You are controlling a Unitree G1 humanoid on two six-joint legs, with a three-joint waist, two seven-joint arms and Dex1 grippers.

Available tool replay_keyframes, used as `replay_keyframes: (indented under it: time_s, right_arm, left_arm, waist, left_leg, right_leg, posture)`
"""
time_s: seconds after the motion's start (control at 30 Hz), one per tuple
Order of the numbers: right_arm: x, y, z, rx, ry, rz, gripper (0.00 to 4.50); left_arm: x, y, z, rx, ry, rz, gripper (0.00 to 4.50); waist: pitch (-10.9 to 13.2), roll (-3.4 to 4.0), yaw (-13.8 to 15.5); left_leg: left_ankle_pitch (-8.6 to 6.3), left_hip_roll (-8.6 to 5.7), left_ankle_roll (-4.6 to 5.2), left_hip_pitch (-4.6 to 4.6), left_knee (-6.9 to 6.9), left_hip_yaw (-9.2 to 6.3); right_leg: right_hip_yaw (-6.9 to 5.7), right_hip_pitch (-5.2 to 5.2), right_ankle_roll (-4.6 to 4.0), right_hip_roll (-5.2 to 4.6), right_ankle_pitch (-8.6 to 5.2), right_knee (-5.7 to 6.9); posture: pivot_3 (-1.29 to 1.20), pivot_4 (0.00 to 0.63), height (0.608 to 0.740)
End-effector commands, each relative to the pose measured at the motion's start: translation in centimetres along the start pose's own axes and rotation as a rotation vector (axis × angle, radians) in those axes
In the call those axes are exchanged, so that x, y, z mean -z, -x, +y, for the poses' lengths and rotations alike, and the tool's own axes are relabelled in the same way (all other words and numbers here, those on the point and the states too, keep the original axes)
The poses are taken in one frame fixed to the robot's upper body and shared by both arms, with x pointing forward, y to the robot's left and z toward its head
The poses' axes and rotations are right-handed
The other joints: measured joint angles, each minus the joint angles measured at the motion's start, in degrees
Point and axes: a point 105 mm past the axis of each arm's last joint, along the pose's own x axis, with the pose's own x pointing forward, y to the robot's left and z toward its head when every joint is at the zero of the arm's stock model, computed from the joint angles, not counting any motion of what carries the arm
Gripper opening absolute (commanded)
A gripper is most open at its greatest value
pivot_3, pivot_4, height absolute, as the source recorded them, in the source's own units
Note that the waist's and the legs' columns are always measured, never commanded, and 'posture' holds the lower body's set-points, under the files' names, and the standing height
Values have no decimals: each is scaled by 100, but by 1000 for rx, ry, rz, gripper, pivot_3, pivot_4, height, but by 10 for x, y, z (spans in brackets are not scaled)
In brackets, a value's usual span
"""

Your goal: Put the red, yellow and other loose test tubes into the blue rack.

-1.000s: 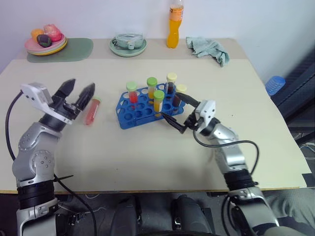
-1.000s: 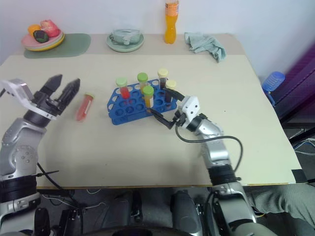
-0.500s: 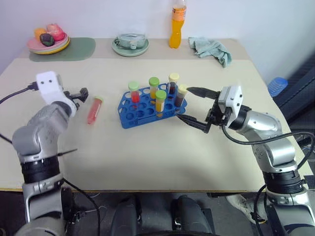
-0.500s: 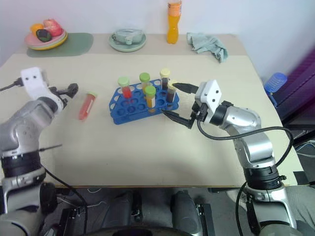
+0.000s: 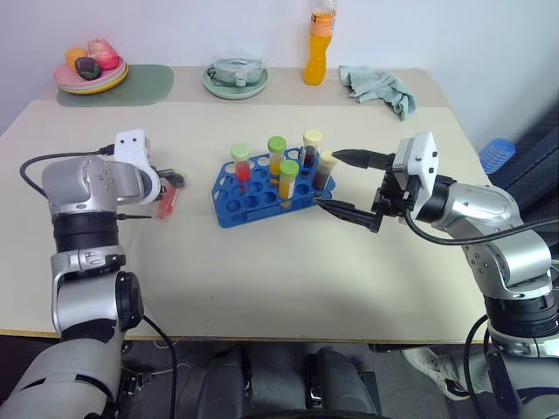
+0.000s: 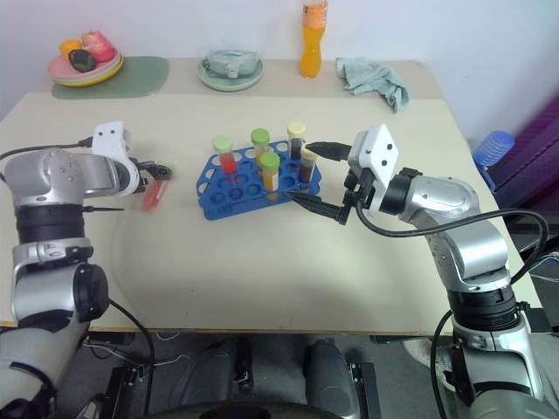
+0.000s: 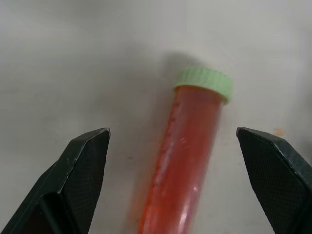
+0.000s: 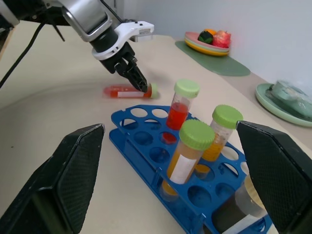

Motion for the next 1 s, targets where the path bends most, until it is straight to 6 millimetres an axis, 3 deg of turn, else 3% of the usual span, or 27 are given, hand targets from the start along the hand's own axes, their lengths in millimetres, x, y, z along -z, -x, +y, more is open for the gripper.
replay_keyframes:
  time_s: [0.03, 0.23, 0.6, 0.73, 0.83, 0.87, 1.0]
  right_arm:
    - [-11, 5, -9, 47, 61, -14, 4422]
    - [-10, 3, -13, 61, 68, -1, 4422]
    - [-16, 2, -11, 83, 57, 7, 4422]
    - [-15, 3, -10, 91, 52, 7, 4500]
    - [-14, 3, -10, 92, 52, 8, 4500]
    - [-14, 3, -11, 92, 52, 8, 4500]
    - [-13, 3, -11, 89, 51, 9, 4500]
  left_arm:
    - [-19, -1, -2, -20, -4, 8, 4265]
    - [-31, 0, -8, -30, -82, 94, 4265]
    - [-7, -9, 6, -48, -243, 241, 4265]
    - [-6, -11, 4, -40, -250, 234, 2578]
    - [-6, -12, 3, -36, -239, 231, 1023]
    - [-7, -12, 3, -37, -232, 228, 755]
    - [-6, -9, 4, -23, -197, 238, 751]
  waist:
    - [1, -2, 6]
    - [11, -19, -7]
    - [13, -21, -7]
    - [13, -21, -9]
    - [13, -21, -7]
    - [13, -21, -7]
    - [13, -21, -9]
  left_leg:
    - [0, 0, 0, 0, 0, 1]
    - [0, -1, 0, -4, -2, 8]
    - [1, 0, -1, -8, 1, 12]
    - [1, 1, -1, -8, 1, 11]
    - [0, 1, -1, -8, 2, 11]
    - [0, 1, -1, -8, 2, 11]
    - [0, 1, -1, -7, 3, 11]
  right_leg:
    - [0, 0, 0, 0, 0, 0]
    - [-2, -8, 1, 1, -1, -1]
    - [-1, -14, 1, 1, -1, 2]
    - [-1, -14, 1, 1, -1, 3]
    - [-1, -13, 1, 0, -1, 4]
    - [-1, -13, 1, 0, -1, 4]
    - [-1, -13, 1, 0, -1, 6]
  posture:
    - [0, 150, 740]
    - [0, 150, 740]
    - [0, 150, 740]
    - [0, 150, 740]
    - [0, 150, 740]
    - [0, 150, 740]
    - [0, 150, 740]
